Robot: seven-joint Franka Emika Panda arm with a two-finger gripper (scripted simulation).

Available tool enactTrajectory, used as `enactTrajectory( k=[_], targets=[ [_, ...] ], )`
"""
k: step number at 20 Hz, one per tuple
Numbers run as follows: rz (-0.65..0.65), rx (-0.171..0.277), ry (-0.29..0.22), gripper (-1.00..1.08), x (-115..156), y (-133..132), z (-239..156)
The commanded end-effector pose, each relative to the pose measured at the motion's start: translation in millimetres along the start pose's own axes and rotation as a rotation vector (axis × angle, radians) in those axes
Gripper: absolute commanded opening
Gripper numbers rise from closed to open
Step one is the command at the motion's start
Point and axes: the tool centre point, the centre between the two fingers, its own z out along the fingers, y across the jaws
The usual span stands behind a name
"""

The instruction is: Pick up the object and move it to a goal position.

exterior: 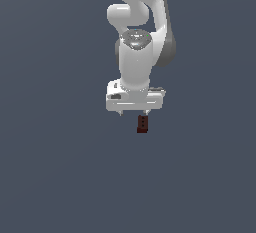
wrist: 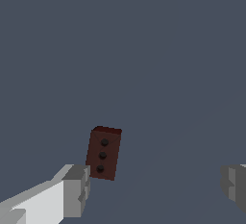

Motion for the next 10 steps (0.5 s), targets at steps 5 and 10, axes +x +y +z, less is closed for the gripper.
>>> enactTrajectory(
  k=[5, 10],
  targets=[
    [0.028, 0.002, -0.001, 1.0, 0, 10, 4],
    [0.077, 0.006, -0.003, 1.0, -1, 29, 10]
  ],
)
